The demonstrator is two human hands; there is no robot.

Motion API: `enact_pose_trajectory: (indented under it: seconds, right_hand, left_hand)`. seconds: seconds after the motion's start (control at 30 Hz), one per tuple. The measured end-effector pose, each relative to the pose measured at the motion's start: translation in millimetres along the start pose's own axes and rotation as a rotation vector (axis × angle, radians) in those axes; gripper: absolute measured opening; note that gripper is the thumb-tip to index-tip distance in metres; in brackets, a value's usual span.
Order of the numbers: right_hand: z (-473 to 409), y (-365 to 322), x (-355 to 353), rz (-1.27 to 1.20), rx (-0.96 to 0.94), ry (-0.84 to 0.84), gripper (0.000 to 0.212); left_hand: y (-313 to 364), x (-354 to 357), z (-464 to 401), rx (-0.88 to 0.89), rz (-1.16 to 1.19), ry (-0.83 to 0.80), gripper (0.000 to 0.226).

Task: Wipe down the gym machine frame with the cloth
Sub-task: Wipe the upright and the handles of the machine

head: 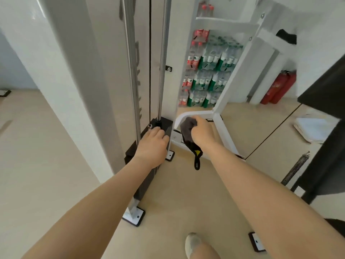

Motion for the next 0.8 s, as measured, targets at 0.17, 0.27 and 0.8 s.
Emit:
enact_pose_trajectory:
  seconds: [0.17,0.27,0.8]
  right_hand:
    - [-54,64,70,-0.002,-0.068,0.069,0.043]
    - [-82,90,107,0.047,-0.17,0.096,0.042]
    - [-243,23,122,-0.311,-0.743,0.542,0.024]
  left_hand:
    - [-9,89,-29,-0.07,0.008,0.124,0.035]
    - [-17,131,-37,-0.079,-0.021,0.204,0.032]
    - [-72,187,-152,-0.1,-0.516,0.359,0.059]
Point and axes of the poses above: each hand's wrist, its own z-axis away from the middle knuckle, its own x-axis out of the palm, y = z × x, the point moved 3 cm from there along -z, towards the middle knuckle, and after that the axes turned 7 degrees about y, right-handed, at the moved point
